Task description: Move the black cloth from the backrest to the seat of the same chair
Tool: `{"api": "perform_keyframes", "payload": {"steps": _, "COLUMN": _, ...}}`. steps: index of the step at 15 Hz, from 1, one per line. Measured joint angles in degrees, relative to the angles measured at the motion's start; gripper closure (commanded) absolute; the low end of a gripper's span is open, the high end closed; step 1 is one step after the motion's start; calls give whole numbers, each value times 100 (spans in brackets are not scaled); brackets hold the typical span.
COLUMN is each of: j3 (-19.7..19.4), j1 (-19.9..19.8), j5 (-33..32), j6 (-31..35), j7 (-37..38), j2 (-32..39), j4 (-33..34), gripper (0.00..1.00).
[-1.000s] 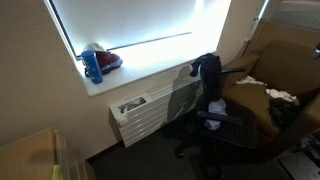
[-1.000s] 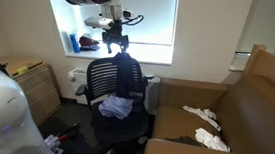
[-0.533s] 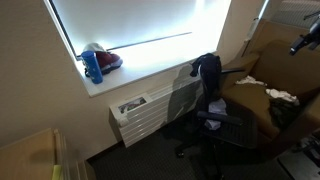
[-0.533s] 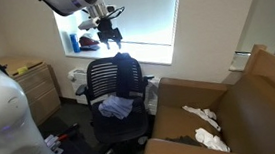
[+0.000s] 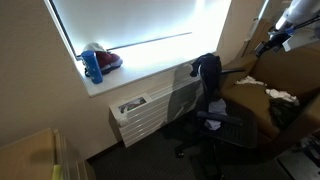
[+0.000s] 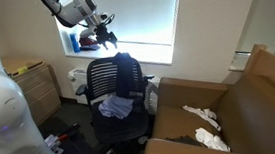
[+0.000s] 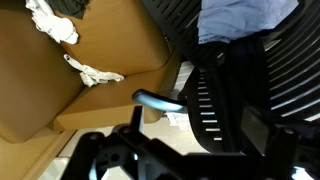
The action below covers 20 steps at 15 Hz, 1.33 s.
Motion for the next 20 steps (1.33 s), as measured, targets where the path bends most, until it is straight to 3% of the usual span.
{"api": "perform_keyframes", "payload": {"steps": 3, "j3": -524, "j1": 480, "j5": -130, "j6": 5, "j7": -55, "j2": 76, "j4": 42, "gripper": 0}}
{"api": "perform_keyframes", "payload": {"steps": 6, "j3": -912, "j1": 651, "j5": -88, "j6": 621, "j7": -995, "j2": 175, "j4": 49, "gripper": 0}}
{"api": "perform_keyframes", "payload": {"steps": 9, "j3": -975, "j1": 149, "j5": -81, "j6": 1504, "j7": -2236, "j2": 592, "j4": 304, "gripper": 0}}
{"api": "perform_keyframes", "payload": {"steps": 11, "j3": -739, "j1": -399, "j5": 37, "j6": 1929, "j7": -3104, "j2": 1095, "j4": 696, "gripper": 0}}
{"api": "perform_keyframes", "payload": {"steps": 12, "j3": -444, "j1": -755, "j5": 175, "j6": 1969, "j7": -3549, "j2": 1398, "j4": 961, "gripper": 0}}
{"api": "perform_keyframes", "payload": {"steps": 13, "j3": -450, "j1": -803, "j5": 331, "j6": 1993, "j7": -3755, "j2": 1577, "j4": 1124, "gripper": 0}}
{"api": "perform_keyframes", "payload": {"steps": 15, "j3": -951, "j1": -371, "j5": 458, "j6": 2042, "j7": -3784, "j2": 1577, "j4": 1137, "gripper": 0}}
{"api": "perform_keyframes", "payload": {"steps": 18, "j3": -1292, "j1": 77, "j5": 835, "j6": 2147, "j7": -3900, "j2": 1506, "j4": 1117, "gripper": 0}}
{"api": "perform_keyframes", "payload": {"steps": 20, "j3": -1294, "j1": 124, "j5": 1464, "j6": 2775, "j7": -4657, "j2": 1606, "j4": 980, "gripper": 0}}
